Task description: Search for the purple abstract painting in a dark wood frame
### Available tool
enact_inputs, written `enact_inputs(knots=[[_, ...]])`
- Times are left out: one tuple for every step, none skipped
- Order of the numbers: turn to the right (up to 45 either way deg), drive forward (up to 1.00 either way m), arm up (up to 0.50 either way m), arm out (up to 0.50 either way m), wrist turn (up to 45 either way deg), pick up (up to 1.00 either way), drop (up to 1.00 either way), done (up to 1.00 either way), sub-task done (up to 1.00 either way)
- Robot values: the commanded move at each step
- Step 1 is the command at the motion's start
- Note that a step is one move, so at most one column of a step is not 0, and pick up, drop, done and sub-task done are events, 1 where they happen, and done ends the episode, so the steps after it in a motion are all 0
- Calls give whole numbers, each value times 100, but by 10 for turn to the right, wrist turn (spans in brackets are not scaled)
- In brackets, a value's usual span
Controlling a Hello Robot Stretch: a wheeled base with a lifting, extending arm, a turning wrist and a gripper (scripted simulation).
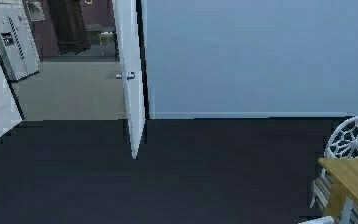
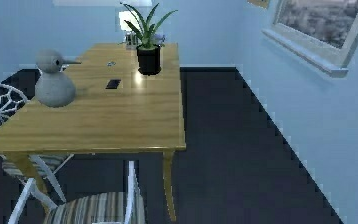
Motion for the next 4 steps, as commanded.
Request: enact_inputs(knots=[[0, 5, 0, 0, 0, 0, 0, 0, 0], [-270, 0, 0, 0, 0, 0, 0, 0, 0], [0, 100, 0, 0, 0, 0, 0, 0, 0], [-30, 0, 0, 0, 0, 0, 0, 0, 0]])
